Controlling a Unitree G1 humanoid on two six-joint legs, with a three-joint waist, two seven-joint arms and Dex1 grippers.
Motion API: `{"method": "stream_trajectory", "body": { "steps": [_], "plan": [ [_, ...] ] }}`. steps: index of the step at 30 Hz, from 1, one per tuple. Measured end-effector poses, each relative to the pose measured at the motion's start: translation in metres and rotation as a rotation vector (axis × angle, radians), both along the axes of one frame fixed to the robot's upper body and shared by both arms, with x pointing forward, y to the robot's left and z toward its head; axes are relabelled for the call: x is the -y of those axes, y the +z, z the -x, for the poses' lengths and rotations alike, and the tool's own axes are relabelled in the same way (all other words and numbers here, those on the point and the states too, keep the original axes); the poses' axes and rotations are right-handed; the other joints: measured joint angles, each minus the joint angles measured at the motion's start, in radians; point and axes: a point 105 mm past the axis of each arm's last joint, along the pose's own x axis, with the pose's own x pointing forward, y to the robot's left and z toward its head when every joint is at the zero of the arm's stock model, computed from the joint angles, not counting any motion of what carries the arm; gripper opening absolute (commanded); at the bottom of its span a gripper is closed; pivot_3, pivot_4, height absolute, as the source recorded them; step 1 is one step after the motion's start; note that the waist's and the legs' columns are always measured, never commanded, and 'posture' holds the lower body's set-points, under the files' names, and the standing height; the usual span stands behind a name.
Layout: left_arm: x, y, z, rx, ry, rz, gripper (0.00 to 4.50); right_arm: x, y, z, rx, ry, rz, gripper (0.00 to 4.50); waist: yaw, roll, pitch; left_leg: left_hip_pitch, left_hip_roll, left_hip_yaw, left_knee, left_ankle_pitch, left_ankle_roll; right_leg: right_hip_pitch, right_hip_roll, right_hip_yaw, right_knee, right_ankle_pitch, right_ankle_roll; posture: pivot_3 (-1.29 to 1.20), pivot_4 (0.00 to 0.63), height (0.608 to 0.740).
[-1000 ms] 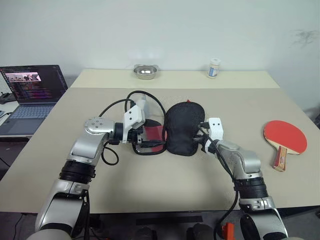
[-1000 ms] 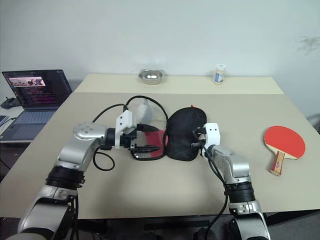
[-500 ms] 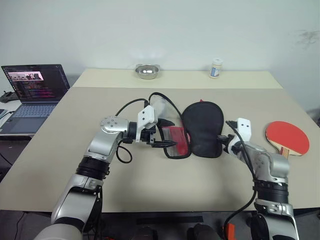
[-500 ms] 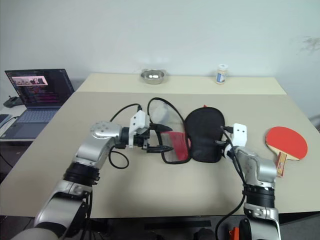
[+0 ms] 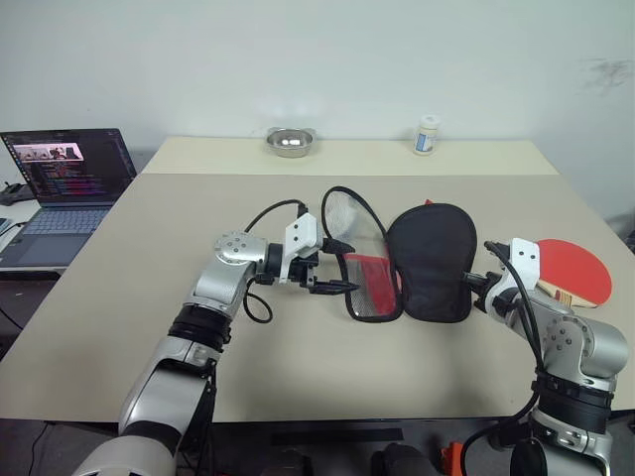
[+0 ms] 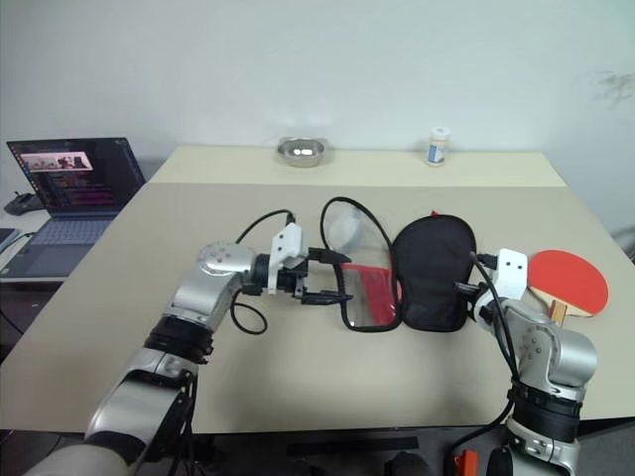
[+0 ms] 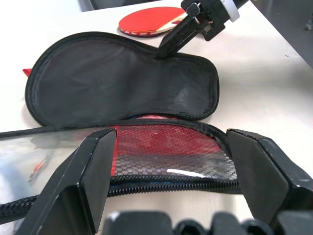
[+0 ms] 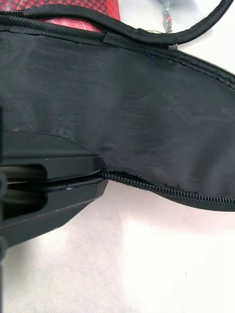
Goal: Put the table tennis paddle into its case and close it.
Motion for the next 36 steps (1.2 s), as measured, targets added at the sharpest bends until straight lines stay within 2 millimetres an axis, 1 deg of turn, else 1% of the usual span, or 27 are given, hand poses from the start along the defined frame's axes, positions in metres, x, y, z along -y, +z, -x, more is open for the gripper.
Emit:
{"method": "stream_trajectory", "body": {
  "steps": [1, 4, 7, 10, 13, 15, 18, 20, 22, 23, 25, 27, 31, 34, 36],
  "plan": [
    [0.001, 0.000, 0.000, 0.000, -0.005, 0.001, 3.94, -0.001, 0.000, 0.000, -0.001, 0.007, 0.002, 0.01, 0.000, 0.000, 0.000, 0.000, 0.000, 0.000, 0.000, 0.000, 0.000, 0.000, 0.000, 0.000, 0.000, 0.000, 0.000, 0.00, 0.150, 0.740],
    [0.001, 0.000, 0.001, -0.002, -0.011, 0.000, 3.94, -0.005, -0.004, -0.002, -0.015, 0.029, 0.010, 0.67, -0.001, 0.000, 0.000, 0.000, 0.000, 0.000, 0.000, 0.000, 0.000, 0.000, 0.000, 0.000, 0.000, 0.000, 0.000, 0.00, 0.150, 0.740],
    [0.000, 0.000, 0.001, -0.002, -0.010, -0.001, 3.94, -0.003, -0.005, -0.004, -0.018, 0.053, 0.035, 1.64, -0.001, 0.000, 0.000, 0.000, 0.000, 0.000, 0.000, 0.000, 0.000, 0.000, 0.000, 0.000, 0.000, 0.000, 0.000, 0.00, 0.150, 0.740],
    [-0.001, -0.001, 0.003, -0.004, -0.007, -0.003, 3.94, 0.001, 0.000, -0.006, 0.002, 0.076, 0.087, 2.76, -0.001, 0.000, 0.000, 0.000, 0.000, 0.000, 0.000, 0.000, 0.000, 0.000, 0.000, 0.000, -0.001, 0.000, 0.000, 0.00, 0.150, 0.740],
    [-0.002, -0.005, 0.007, -0.022, -0.005, 0.002, 3.94, 0.012, 0.010, -0.008, 0.034, 0.085, 0.150, 3.77, -0.001, 0.000, 0.000, 0.000, 0.000, 0.000, 0.000, 0.000, 0.000, 0.000, 0.000, 0.000, -0.001, 0.000, 0.000, 0.00, 0.150, 0.740],
    [-0.001, -0.005, 0.010, -0.036, -0.008, 0.017, 3.94, 0.021, 0.022, -0.010, 0.061, 0.066, 0.162, 4.49, -0.001, 0.000, 0.000, 0.000, 0.000, 0.000, 0.000, 0.000, 0.000, 0.000, 0.000, 0.000, -0.001, 0.000, 0.000, 0.00, 0.150, 0.740],
    [0.002, 0.001, 0.012, -0.046, -0.008, 0.040, 3.94, 0.032, 0.039, -0.011, 0.106, 0.042, 0.167, 4.49, 0.000, 0.000, 0.000, 0.000, 0.000, 0.000, 0.000, 0.000, 0.000, 0.000, 0.000, 0.000, -0.001, 0.000, 0.000, 0.00, 0.150, 0.740],
    [0.004, 0.008, 0.015, -0.050, -0.015, 0.069, 3.94, 0.042, 0.045, -0.008, 0.115, 0.019, 0.183, 4.49, 0.000, 0.001, 0.000, 0.000, 0.000, 0.000, -0.001, 0.000, 0.000, 0.000, 0.000, 0.000, -0.001, 0.000, 0.000, 0.00, 0.150, 0.740],
    [0.006, 0.017, 0.022, -0.052, -0.032, 0.108, 3.94, 0.062, 0.052, -0.001, 0.117, -0.057, 0.227, 4.49, 0.000, 0.001, 0.001, -0.001, 0.000, 0.000, -0.001, 0.000, 0.000, 0.000, 0.000, 0.000, -0.002, 0.000, 0.000, 0.00, 0.150, 0.740],
    [0.007, 0.021, 0.027, -0.050, -0.045, 0.122, 3.94, 0.077, 0.056, 0.005, 0.120, -0.130, 0.246, 4.49, 0.001, 0.001, 0.001, -0.001, 0.000, 0.000, -0.001, 0.000, 0.000, 0.000, 0.000, 0.000, -0.002, 0.000, 0.000, 0.00, 0.150, 0.740],
    [0.009, 0.026, 0.034, -0.039, -0.063, 0.127, 3.94, 0.097, 0.059, 0.013, 0.116, -0.245, 0.240, 4.49, 0.002, 0.001, 0.001, -0.001, 0.000, 0.000, -0.001, 0.000, 0.000, 0.000, 0.000, 0.000, -0.002, 0.000, 0.000, 0.00, 0.150, 0.740],
    [0.013, 0.029, 0.039, -0.023, -0.082, 0.123, 3.94, 0.110, 0.054, 0.023, 0.100, -0.336, 0.231, 4.49, 0.002, 0.001, 0.000, 0.001, 0.000, 0.000, -0.001, 0.000, 0.000, 0.000, 0.000, 0.001, -0.001, 0.000, 0.000, 0.00, 0.150, 0.740],
    [0.018, 0.028, 0.043, -0.019, -0.104, 0.119, 3.94, 0.116, 0.032, 0.034, 0.033, -0.425, 0.219, 4.49, 0.000, 0.002, 0.000, 0.001, 0.000, 0.000, -0.001, 0.000, 0.000, 0.001, 0.001, 0.001, 0.000, 0.000, 0.000, 0.00, 0.150, 0.740],
    [0.020, 0.028, 0.042, -0.016, -0.113, 0.116, 3.94, 0.109, 0.014, 0.039, -0.020, -0.423, 0.200, 4.49, -0.002, 0.002, 0.000, 0.001, 0.001, 0.001, -0.001, 0.000, 0.000, 0.000, 0.002, 0.002, 0.000, 0.000, 0.000, 0.00, 0.150, 0.740],
    [0.022, 0.026, 0.042, -0.015, -0.125, 0.107, 3.94, 0.105, 0.008, 0.038, -0.035, -0.422, 0.187, 4.49, -0.002, 0.003, -0.001, 0.001, 0.001, 0.001, -0.001, 0.000, 0.000, 0.000, 0.002, 0.002, 0.000, 0.000, 0.000, 0.00, 0.150, 0.740]
  ]
}}
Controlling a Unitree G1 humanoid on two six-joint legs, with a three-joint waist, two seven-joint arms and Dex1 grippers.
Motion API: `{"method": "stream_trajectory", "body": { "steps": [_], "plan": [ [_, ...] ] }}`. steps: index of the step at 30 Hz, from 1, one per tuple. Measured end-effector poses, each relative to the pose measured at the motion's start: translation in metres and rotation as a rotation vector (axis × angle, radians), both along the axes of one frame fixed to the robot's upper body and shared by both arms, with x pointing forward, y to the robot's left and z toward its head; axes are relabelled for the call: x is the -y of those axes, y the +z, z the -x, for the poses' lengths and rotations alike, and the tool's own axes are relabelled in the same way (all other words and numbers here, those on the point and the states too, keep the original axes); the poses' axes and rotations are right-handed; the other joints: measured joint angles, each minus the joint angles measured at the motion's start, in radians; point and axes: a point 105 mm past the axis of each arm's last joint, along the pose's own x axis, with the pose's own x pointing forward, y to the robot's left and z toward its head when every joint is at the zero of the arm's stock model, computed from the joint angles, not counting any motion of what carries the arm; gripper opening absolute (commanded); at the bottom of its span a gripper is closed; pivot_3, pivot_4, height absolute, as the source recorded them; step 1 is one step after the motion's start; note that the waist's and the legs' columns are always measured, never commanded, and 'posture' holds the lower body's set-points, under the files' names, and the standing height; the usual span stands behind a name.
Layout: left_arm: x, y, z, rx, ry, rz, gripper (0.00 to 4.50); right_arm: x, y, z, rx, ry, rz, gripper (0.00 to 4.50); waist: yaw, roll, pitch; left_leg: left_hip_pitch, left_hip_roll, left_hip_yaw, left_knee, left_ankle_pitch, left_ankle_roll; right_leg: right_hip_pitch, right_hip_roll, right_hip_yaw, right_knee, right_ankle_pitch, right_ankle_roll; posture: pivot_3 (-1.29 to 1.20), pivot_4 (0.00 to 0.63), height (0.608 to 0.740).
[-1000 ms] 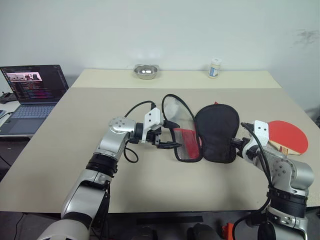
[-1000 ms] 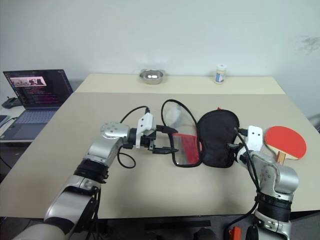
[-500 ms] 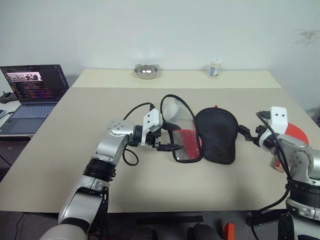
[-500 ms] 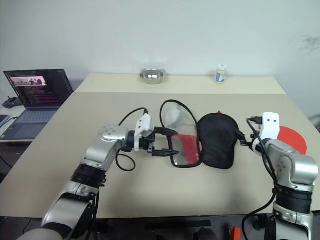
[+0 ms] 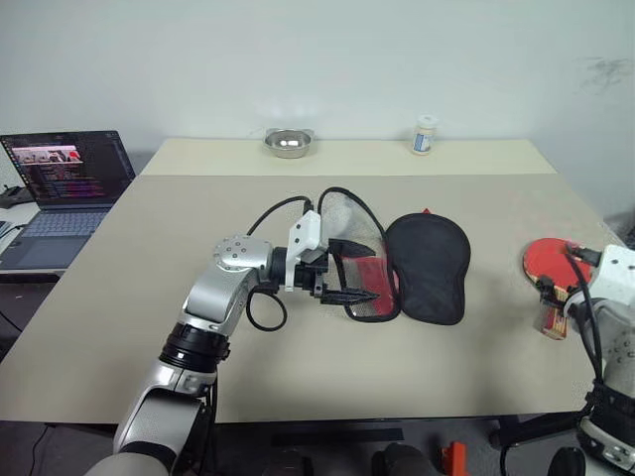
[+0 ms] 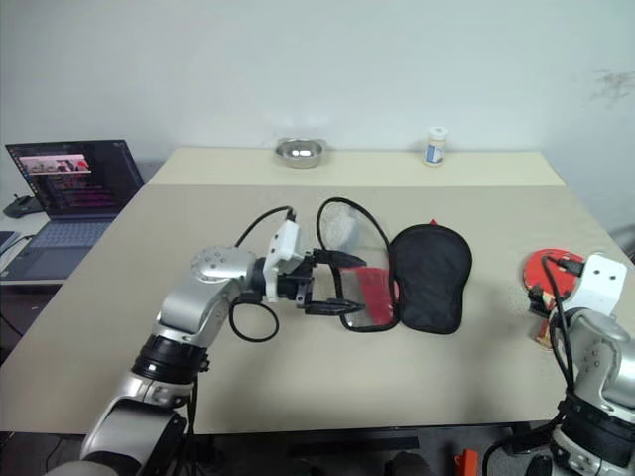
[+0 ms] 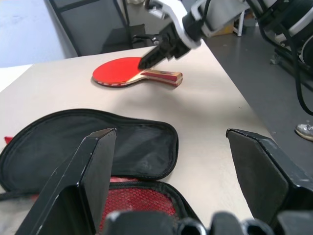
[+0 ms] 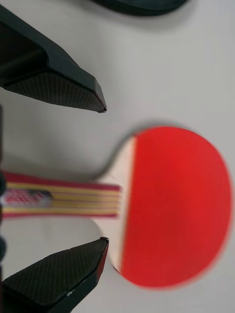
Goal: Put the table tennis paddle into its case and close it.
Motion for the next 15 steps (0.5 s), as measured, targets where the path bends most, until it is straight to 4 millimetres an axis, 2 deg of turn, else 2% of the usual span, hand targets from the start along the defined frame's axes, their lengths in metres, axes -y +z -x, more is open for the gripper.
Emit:
{"method": "stream_trajectory", "body": {
  "steps": [11, 15],
  "plan": [
    [-0.006, -0.014, -0.007, 0.012, 0.007, -0.006, 3.94, 0.010, -0.033, 0.001, -0.098, -0.081, -0.074, 4.49, 0.000, 0.000, 0.000, 0.000, 0.000, 0.000, 0.000, 0.000, 0.000, 0.000, 0.000, 0.000, 0.000, 0.000, 0.000, 0.00, 0.150, 0.740],
    [-0.008, -0.018, -0.009, 0.017, 0.015, -0.009, 3.94, 0.015, -0.032, -0.008, -0.087, -0.085, -0.080, 4.49, 0.000, 0.000, 0.000, 0.000, 0.000, 0.000, 0.000, 0.000, 0.000, 0.000, 0.000, 0.000, -0.001, 0.000, 0.000, 0.00, 0.150, 0.740]
  ]
}}
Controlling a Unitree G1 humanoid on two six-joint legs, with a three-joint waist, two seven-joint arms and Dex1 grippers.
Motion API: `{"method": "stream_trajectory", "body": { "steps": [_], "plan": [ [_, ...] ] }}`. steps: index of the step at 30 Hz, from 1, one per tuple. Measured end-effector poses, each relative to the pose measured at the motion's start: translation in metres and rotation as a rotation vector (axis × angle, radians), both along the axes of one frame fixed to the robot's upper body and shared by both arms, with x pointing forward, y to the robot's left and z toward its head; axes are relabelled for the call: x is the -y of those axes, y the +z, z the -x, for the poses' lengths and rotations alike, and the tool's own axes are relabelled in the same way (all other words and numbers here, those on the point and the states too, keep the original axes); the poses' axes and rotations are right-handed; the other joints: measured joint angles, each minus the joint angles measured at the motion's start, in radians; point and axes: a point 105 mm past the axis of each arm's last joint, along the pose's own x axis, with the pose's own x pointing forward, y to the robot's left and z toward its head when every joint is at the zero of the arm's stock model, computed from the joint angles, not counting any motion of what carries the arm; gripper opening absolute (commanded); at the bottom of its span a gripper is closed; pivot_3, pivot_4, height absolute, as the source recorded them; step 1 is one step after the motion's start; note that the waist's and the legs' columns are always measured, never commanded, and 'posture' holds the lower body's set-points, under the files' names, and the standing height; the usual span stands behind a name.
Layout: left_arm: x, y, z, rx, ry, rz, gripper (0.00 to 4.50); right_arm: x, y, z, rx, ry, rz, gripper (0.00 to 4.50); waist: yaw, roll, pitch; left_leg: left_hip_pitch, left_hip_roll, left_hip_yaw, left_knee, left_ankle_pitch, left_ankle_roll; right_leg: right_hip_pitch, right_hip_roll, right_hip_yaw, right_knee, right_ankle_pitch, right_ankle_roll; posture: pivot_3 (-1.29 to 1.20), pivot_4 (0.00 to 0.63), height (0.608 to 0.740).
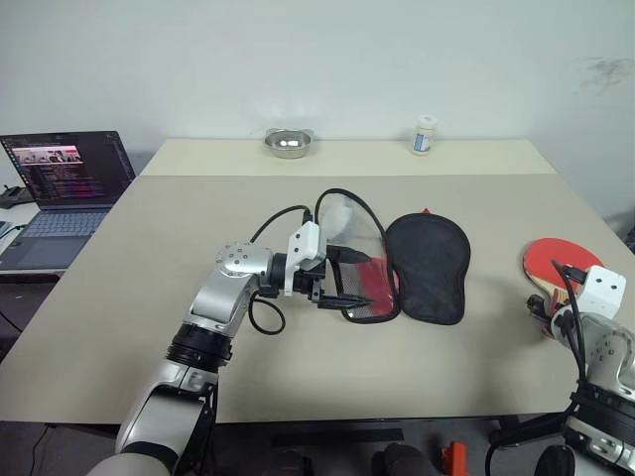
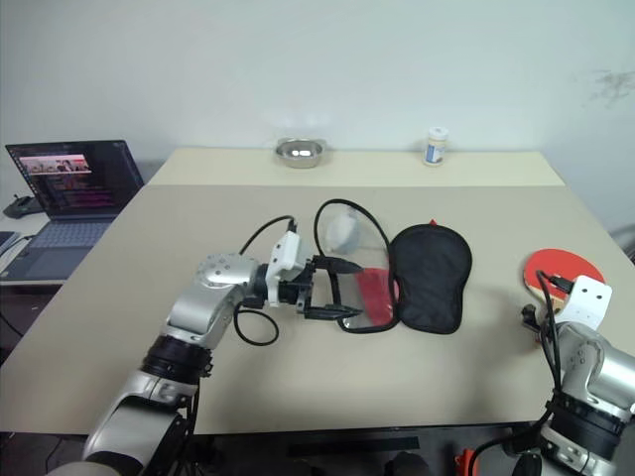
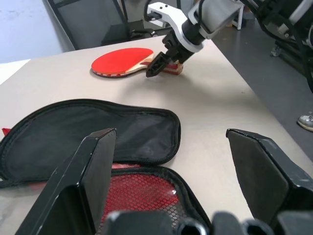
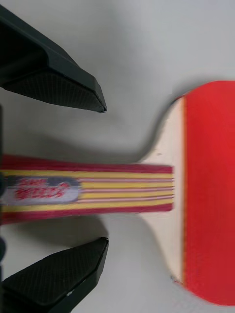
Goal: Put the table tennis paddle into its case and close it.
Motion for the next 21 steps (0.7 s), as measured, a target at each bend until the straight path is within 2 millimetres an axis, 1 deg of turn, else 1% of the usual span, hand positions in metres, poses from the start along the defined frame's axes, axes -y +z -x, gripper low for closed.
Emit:
{"method": "stream_trajectory", "body": {
  "steps": [6, 9, 13, 16, 17, 21],
  "plan": [
    [0.000, -0.001, 0.000, 0.003, 0.000, 0.000, 3.94, 0.009, -0.001, -0.007, 0.003, -0.014, -0.026, 4.49, 0.000, -0.001, -0.001, 0.000, 0.000, 0.000, 0.000, 0.000, 0.000, 0.001, 0.000, 0.000, -0.001, 0.000, 0.000, 0.00, 0.150, 0.740],
    [0.001, 0.000, 0.000, 0.001, 0.000, 0.002, 3.94, 0.013, -0.003, -0.006, 0.006, -0.035, -0.052, 3.88, 0.000, -0.003, -0.002, 0.000, 0.000, 0.000, 0.000, 0.000, 0.000, 0.002, 0.000, 0.000, -0.001, 0.000, 0.000, 0.00, 0.150, 0.740],
    [0.004, 0.003, 0.002, -0.014, -0.004, 0.014, 3.94, 0.020, -0.006, -0.002, 0.013, -0.071, -0.071, 2.44, 0.000, -0.005, -0.003, 0.000, 0.000, 0.000, 0.001, 0.000, 0.000, 0.002, 0.000, 0.000, -0.001, 0.001, 0.001, 0.00, 0.150, 0.740],
    [0.010, 0.009, 0.002, -0.034, 0.004, 0.055, 3.94, 0.022, -0.008, -0.001, 0.011, -0.084, -0.070, 1.35, 0.000, -0.005, -0.003, 0.001, 0.000, 0.000, 0.001, 0.000, 0.000, 0.002, 0.000, 0.000, -0.001, 0.001, 0.001, 0.00, 0.150, 0.740],
    [0.011, 0.010, 0.001, -0.039, 0.012, 0.060, 3.94, 0.022, -0.008, -0.001, 0.015, -0.084, -0.069, 1.09, -0.001, -0.005, -0.003, 0.001, 0.000, 0.000, 0.001, 0.000, 0.000, 0.002, 0.000, 0.001, -0.001, 0.001, 0.001, 0.00, 0.150, 0.740],
    [0.015, 0.021, -0.004, -0.028, 0.036, 0.091, 3.94, 0.023, -0.008, -0.001, 0.018, -0.089, -0.067, 1.06, -0.001, -0.005, -0.003, 0.001, 0.001, 0.000, 0.001, 0.000, 0.000, 0.002, 0.001, 0.001, -0.001, 0.001, 0.001, 0.00, 0.150, 0.740]
  ]
}}
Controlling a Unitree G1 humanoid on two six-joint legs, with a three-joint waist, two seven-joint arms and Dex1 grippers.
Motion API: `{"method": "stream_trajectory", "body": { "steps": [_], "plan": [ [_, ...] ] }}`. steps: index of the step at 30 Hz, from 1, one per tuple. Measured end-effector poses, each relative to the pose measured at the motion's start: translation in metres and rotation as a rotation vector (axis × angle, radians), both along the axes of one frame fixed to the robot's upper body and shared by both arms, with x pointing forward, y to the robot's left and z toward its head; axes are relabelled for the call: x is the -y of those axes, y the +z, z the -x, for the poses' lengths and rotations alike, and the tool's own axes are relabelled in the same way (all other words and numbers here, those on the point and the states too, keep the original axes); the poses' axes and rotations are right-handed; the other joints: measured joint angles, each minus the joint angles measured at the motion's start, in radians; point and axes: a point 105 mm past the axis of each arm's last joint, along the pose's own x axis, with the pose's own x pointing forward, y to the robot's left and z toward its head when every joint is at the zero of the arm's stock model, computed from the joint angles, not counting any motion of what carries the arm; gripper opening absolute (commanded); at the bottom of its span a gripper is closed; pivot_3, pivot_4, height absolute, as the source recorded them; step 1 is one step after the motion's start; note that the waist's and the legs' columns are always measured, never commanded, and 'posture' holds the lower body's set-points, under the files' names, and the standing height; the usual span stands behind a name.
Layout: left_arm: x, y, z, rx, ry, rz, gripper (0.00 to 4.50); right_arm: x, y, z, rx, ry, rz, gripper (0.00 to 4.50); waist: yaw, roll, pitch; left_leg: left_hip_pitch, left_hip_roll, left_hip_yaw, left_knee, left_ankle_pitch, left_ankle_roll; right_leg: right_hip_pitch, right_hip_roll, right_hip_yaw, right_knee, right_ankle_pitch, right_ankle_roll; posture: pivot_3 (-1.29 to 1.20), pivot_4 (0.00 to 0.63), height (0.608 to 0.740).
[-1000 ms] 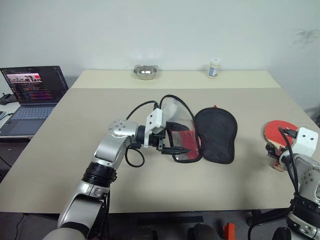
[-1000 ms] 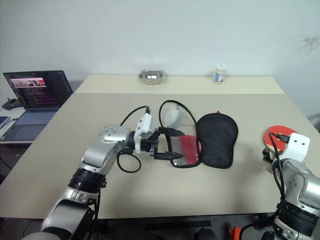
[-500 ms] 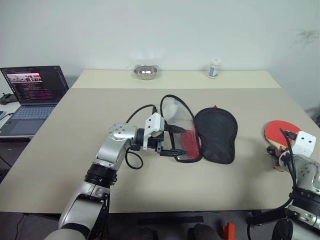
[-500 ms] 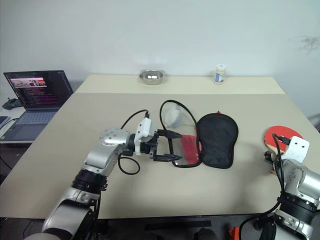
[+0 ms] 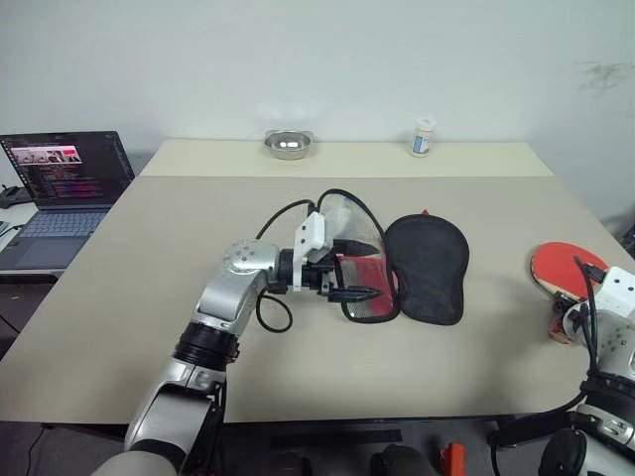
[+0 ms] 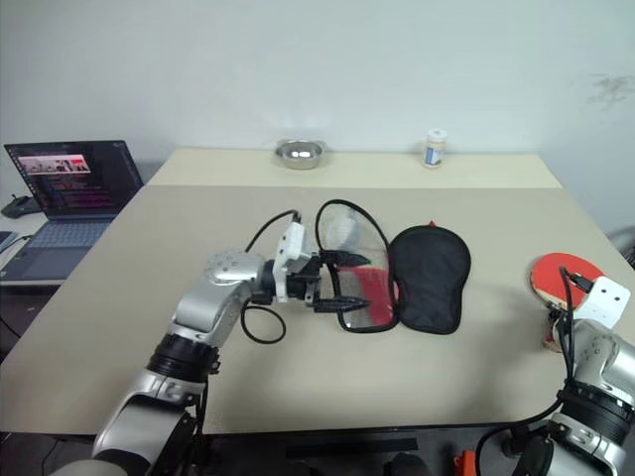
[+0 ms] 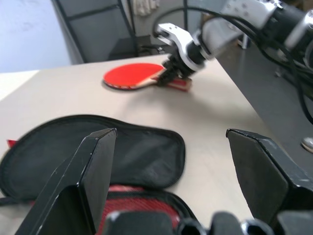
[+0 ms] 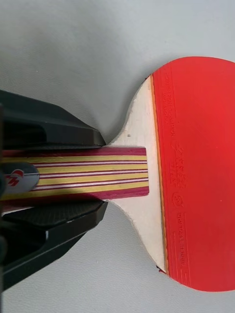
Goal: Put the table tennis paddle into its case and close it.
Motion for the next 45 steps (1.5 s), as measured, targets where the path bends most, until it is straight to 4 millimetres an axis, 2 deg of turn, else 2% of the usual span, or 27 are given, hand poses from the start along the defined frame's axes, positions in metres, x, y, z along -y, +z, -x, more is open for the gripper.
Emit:
{"method": "stream_trajectory", "body": {
  "steps": [5, 9, 12, 15, 18, 26, 31, 34, 42, 45],
  "plan": [
    [0.000, 0.008, -0.005, 0.005, 0.029, 0.021, 3.94, -0.001, 0.001, 0.000, 0.002, 0.016, 0.034, 1.06, 0.000, 0.000, 0.000, 0.000, 0.000, 0.000, 0.000, 0.000, 0.000, 0.000, 0.000, 0.000, 0.000, 0.000, 0.000, 0.00, 0.150, 0.740],
    [0.000, 0.011, -0.007, -0.009, 0.052, 0.035, 3.94, -0.012, 0.007, -0.002, -0.006, 0.085, 0.082, 1.06, -0.001, 0.003, 0.002, -0.001, 0.000, 0.000, -0.001, 0.000, 0.000, -0.002, 0.000, 0.001, 0.000, 0.000, 0.000, 0.00, 0.150, 0.740],
    [-0.001, 0.018, -0.007, 0.005, 0.067, 0.032, 3.94, -0.040, 0.023, -0.008, 0.031, 0.192, 0.103, 1.06, -0.005, 0.009, 0.005, -0.001, 0.001, 0.002, -0.001, 0.000, 0.000, -0.004, 0.001, 0.003, 0.001, 0.000, 0.000, 0.00, 0.150, 0.740],
    [0.000, 0.023, -0.006, 0.017, 0.071, 0.027, 3.94, -0.076, 0.043, -0.019, 0.103, 0.288, 0.078, 1.06, -0.003, 0.010, 0.005, -0.001, 0.002, 0.001, -0.001, 0.000, 0.000, -0.004, 0.003, 0.002, 0.001, 0.000, 0.000, 0.00, 0.150, 0.740],
    [-0.004, 0.024, -0.008, 0.019, 0.088, 0.015, 3.94, -0.105, 0.053, -0.025, 0.143, 0.348, 0.055, 1.06, 0.001, 0.010, 0.005, -0.002, 0.002, 0.001, -0.001, 0.000, 0.000, -0.004, 0.002, 0.001, 0.001, 0.000, 0.000, 0.00, 0.150, 0.740],
    [-0.005, 0.023, -0.009, 0.021, 0.098, 0.017, 3.94, -0.183, 0.045, -0.033, 0.137, 0.483, -0.066, 1.06, 0.001, 0.010, 0.005, -0.003, 0.001, 0.001, -0.001, 0.000, 0.000, -0.005, 0.001, 0.001, 0.000, 0.000, 0.000, 0.00, 0.150, 0.740],
    [-0.008, 0.019, -0.011, 0.025, 0.107, 0.016, 3.94, -0.209, 0.039, -0.032, 0.117, 0.527, -0.080, 1.06, 0.001, 0.010, 0.005, -0.004, 0.000, 0.001, -0.001, 0.000, 0.000, -0.005, 0.000, 0.001, 0.000, 0.000, 0.000, 0.00, 0.150, 0.740],
    [-0.011, 0.014, -0.013, 0.017, 0.116, 0.012, 3.94, -0.214, 0.036, -0.033, 0.116, 0.544, -0.073, 1.06, 0.001, 0.010, 0.005, -0.004, 0.000, 0.001, -0.001, 0.000, 0.000, -0.005, 0.000, 0.000, 0.000, 0.000, 0.000, 0.00, 0.150, 0.740],
    [-0.015, 0.011, -0.015, 0.030, 0.116, 0.000, 3.94, -0.195, 0.026, -0.036, 0.095, 0.483, -0.023, 1.06, 0.000, 0.010, 0.005, -0.004, 0.000, 0.001, -0.001, 0.000, 0.000, -0.005, 0.000, 0.000, 0.000, 0.000, 0.000, 0.00, 0.150, 0.740],
    [-0.015, 0.011, -0.015, 0.038, 0.115, 0.000, 3.94, -0.196, 0.024, -0.036, 0.093, 0.485, -0.018, 1.06, 0.000, 0.010, 0.005, -0.004, 0.000, 0.001, -0.001, 0.000, 0.000, -0.005, 0.000, 0.000, 0.000, 0.000, 0.000, 0.00, 0.150, 0.740]
  ]
}}
